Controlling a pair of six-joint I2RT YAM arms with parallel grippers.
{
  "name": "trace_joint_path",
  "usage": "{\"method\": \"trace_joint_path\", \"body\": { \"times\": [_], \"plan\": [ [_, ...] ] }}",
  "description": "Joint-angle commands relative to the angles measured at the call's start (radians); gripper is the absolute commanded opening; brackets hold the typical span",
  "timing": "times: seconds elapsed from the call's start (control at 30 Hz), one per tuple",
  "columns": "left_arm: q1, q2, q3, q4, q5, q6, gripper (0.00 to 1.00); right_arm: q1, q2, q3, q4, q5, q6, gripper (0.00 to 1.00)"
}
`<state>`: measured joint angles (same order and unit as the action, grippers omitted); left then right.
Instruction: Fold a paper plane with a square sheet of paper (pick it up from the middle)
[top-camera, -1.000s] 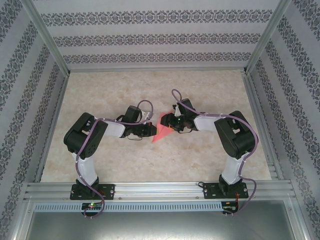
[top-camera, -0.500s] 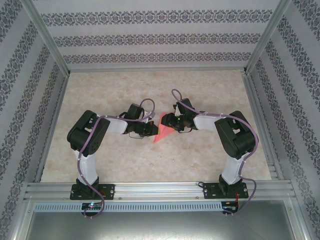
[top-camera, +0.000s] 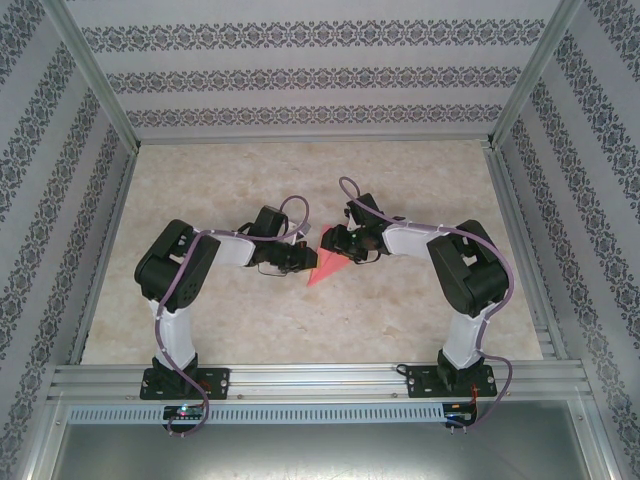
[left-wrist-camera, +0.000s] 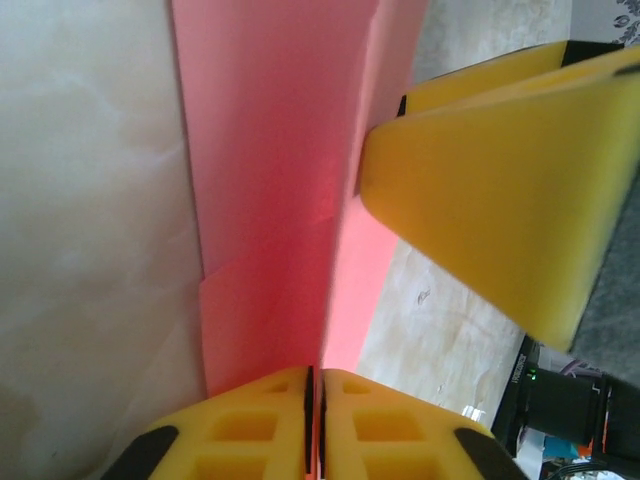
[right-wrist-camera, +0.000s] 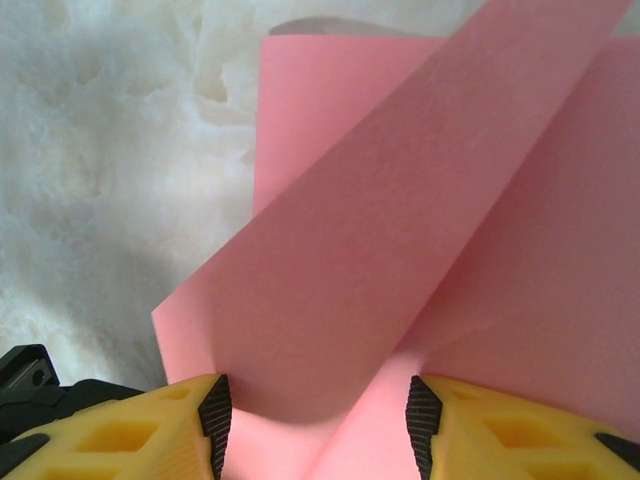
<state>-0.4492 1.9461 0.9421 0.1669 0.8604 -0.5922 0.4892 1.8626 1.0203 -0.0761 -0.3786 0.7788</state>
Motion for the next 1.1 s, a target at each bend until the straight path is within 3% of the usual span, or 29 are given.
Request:
{"method": "trace_joint_path", "body": {
  "times": [0.0,0.4,0.57,0.7,0.77,1.07],
  "plan": [
    [0.014,0.030,0.037,-0.009,0.013,-0.002,0.16,0.008,0.055,-0.006,-0.068,0.050,0.005,0.54],
    [0.010,0.052,0.070,-0.012,0.025,0.012,0.11,0.009,0.057,-0.006,-0.096,0.069,0.009,0.55],
    [0.015,-0.015,0.028,-0.013,0.012,-0.003,0.26,0.009,0.069,0.000,-0.126,0.085,0.023,0.55],
    [0.030,-0.127,-0.035,-0.066,-0.051,0.002,0.39,0.009,0.076,0.011,-0.155,0.104,0.030,0.55],
    [0.033,-0.181,-0.060,-0.101,-0.103,0.006,0.41,0.009,0.079,0.017,-0.173,0.113,0.030,0.55],
    [-0.038,-0.254,-0.104,-0.045,-0.295,-0.024,0.22,0.018,0.110,0.057,-0.244,0.148,0.027,0.55]
  ]
}}
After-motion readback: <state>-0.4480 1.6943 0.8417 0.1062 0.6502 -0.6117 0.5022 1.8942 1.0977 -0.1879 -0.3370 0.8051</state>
